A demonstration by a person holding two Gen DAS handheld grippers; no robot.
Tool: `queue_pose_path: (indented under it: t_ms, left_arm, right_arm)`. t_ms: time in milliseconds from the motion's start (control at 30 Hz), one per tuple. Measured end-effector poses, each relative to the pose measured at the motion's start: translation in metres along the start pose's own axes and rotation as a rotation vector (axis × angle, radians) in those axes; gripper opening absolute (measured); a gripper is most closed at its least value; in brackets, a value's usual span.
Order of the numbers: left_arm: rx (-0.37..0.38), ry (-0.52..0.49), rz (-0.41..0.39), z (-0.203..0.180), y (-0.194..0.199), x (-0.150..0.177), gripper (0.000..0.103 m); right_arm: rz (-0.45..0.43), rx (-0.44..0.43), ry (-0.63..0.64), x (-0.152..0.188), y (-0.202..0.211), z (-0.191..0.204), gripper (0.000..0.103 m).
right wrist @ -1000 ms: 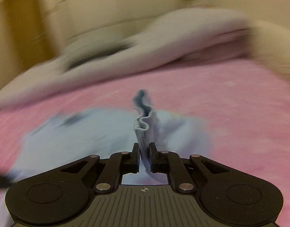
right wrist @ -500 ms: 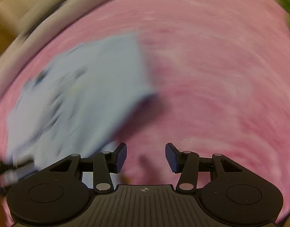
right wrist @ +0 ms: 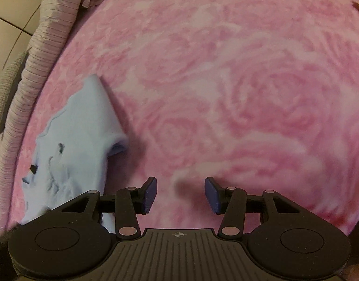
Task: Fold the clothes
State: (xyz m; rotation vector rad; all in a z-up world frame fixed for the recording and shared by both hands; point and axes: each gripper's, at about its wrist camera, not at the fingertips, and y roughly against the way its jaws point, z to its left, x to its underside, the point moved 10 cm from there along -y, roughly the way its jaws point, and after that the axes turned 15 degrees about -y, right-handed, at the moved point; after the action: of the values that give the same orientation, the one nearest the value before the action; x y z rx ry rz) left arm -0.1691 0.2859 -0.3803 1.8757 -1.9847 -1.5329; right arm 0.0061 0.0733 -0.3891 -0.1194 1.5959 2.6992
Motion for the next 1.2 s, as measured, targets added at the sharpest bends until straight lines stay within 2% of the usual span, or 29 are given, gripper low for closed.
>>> queue_pose_path:
  t_ms: [67, 200, 267, 367, 500, 600, 733, 800, 900, 967, 1000, 1100, 1167, 1200]
  left_arm:
    - [-0.038, -0.109, -0.111, 0.005, 0.032, -0.043, 0.003]
    - [-0.196, -0.28, -0.253, 0.043, 0.108, -0.096, 0.003]
    - [-0.278, -0.291, -0.245, 0.077, 0.132, -0.101, 0.003]
    - [-0.374, -0.219, -0.174, 0.139, 0.137, -0.084, 0.003]
    - [-0.411, -0.089, -0.078, 0.198, 0.115, -0.049, 0.003]
    - [-0.409, -0.108, -0.076, 0.201, 0.11, -0.046, 0.003]
    - [-0.415, -0.158, -0.133, 0.206, 0.13, -0.061, 0.003]
    - [-0.454, -0.193, -0.12, 0.216, 0.131, -0.063, 0.003]
    - [-0.455, -0.185, -0.021, 0.237, 0.116, -0.047, 0.003]
    - [-0.492, -0.175, 0.057, 0.251, 0.106, -0.033, 0.003]
    - [-0.51, -0.169, 0.06, 0.255, 0.107, -0.03, 0.003]
    - [-0.581, -0.077, 0.004, 0.266, 0.127, -0.031, 0.005]
    - [-0.573, 0.001, -0.05, 0.264, 0.142, -0.031, 0.005]
    - [-0.535, 0.016, -0.057, 0.259, 0.142, -0.031, 0.005]
  right_arm:
    - [0.007, -0.01, 0.02, 0.003, -0.004, 0.007, 0.049]
    - [0.01, -0.018, 0.079, 0.009, -0.013, 0.019, 0.049]
    - [0.016, -0.019, 0.093, 0.014, -0.02, 0.027, 0.049]
    - [0.026, -0.021, 0.114, 0.021, -0.03, 0.038, 0.049]
    - [0.045, -0.019, 0.166, 0.033, -0.045, 0.056, 0.049]
    - [0.051, -0.002, 0.244, 0.042, -0.052, 0.072, 0.049]
    - [0.05, 0.026, 0.337, 0.052, -0.058, 0.086, 0.049]
    - [0.055, 0.036, 0.347, 0.056, -0.063, 0.089, 0.049]
    - [0.065, 0.048, 0.351, 0.063, -0.07, 0.093, 0.049]
    - [0.064, 0.058, 0.373, 0.068, -0.072, 0.097, 0.049]
    - [0.06, 0.064, 0.39, 0.07, -0.073, 0.1, 0.049]
    - [0.025, 0.06, 0.474, 0.071, -0.072, 0.114, 0.049]
    - [0.008, 0.042, 0.569, 0.074, -0.072, 0.128, 0.049]
    - [0.006, 0.031, 0.615, 0.078, -0.073, 0.134, 0.049]
